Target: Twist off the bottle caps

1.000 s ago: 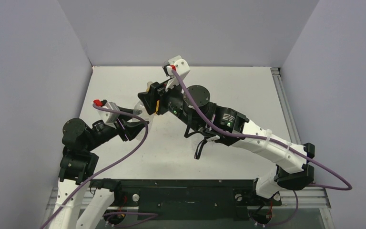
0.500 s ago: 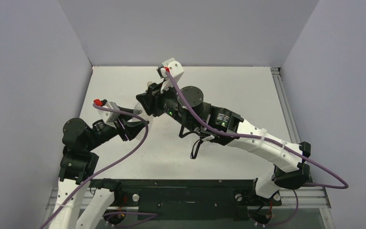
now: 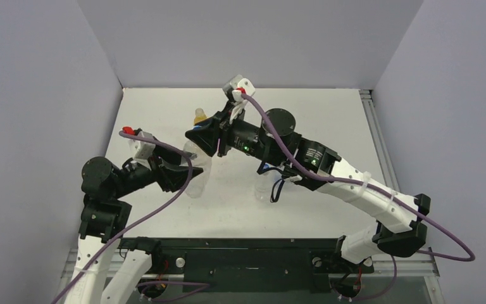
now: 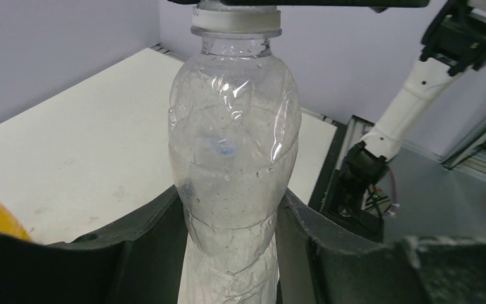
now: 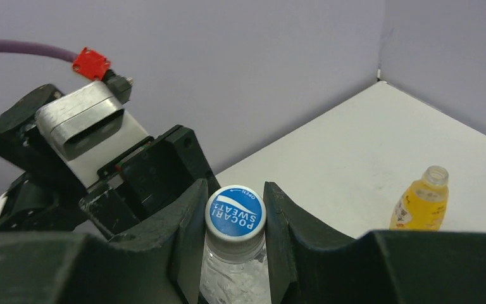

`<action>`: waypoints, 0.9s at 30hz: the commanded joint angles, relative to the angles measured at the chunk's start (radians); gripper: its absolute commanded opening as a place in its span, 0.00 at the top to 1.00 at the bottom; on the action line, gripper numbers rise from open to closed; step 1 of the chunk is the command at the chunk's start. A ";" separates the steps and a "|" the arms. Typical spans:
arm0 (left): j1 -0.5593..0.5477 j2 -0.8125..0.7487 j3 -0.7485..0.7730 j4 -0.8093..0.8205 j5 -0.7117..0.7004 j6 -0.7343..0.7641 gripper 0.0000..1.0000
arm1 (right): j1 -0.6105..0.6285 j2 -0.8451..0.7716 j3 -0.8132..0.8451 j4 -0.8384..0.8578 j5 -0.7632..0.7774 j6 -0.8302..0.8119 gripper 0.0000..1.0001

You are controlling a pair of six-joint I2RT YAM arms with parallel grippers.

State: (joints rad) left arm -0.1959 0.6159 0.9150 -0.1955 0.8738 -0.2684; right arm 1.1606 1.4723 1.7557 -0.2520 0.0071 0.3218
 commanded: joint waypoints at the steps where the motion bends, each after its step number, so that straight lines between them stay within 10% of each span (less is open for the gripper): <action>1: -0.005 0.007 0.022 0.251 0.176 -0.241 1.00 | -0.027 -0.088 -0.075 0.084 -0.294 -0.020 1.00; 14: -0.021 -0.007 0.031 0.373 0.299 -0.425 1.00 | -0.033 -0.160 -0.200 0.271 -0.511 0.009 1.00; 19: -0.022 -0.013 0.062 0.131 0.195 -0.173 1.00 | -0.024 -0.138 -0.117 0.117 -0.268 0.002 0.53; 27: -0.022 -0.034 0.071 -0.083 -0.072 0.178 1.00 | 0.134 -0.016 0.169 -0.174 0.321 -0.021 0.42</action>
State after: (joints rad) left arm -0.2146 0.6018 0.9604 -0.1719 0.9649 -0.3099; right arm 1.2411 1.3956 1.7817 -0.2737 0.0135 0.3084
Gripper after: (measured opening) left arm 0.433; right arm 0.577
